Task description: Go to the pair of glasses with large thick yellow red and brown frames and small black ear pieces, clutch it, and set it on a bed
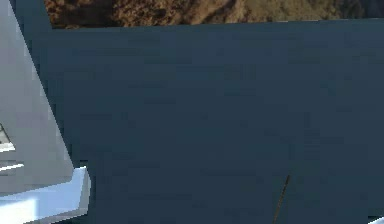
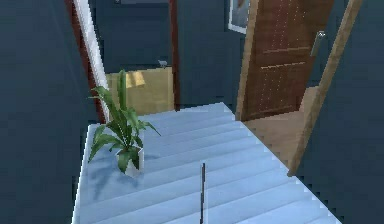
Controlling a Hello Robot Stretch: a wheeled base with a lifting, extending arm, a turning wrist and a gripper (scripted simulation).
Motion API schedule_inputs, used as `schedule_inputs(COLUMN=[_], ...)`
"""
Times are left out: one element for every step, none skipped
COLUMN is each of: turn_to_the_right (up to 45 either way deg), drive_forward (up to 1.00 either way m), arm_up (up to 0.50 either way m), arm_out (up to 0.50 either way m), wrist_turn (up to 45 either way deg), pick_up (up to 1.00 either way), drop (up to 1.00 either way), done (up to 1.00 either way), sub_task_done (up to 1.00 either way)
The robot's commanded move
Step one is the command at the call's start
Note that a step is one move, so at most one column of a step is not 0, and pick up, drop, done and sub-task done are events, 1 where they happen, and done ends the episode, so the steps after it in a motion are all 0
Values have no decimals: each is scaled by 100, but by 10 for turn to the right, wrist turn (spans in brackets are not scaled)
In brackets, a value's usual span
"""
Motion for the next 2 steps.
schedule_inputs(turn_to_the_right=[0,0], drive_forward=[0,0], arm_up=[10,0], arm_out=[0,-8], wrist_turn=[0,0], pick_up=[0,0], drop=[0,0], done=[0,0], sub_task_done=[0,0])
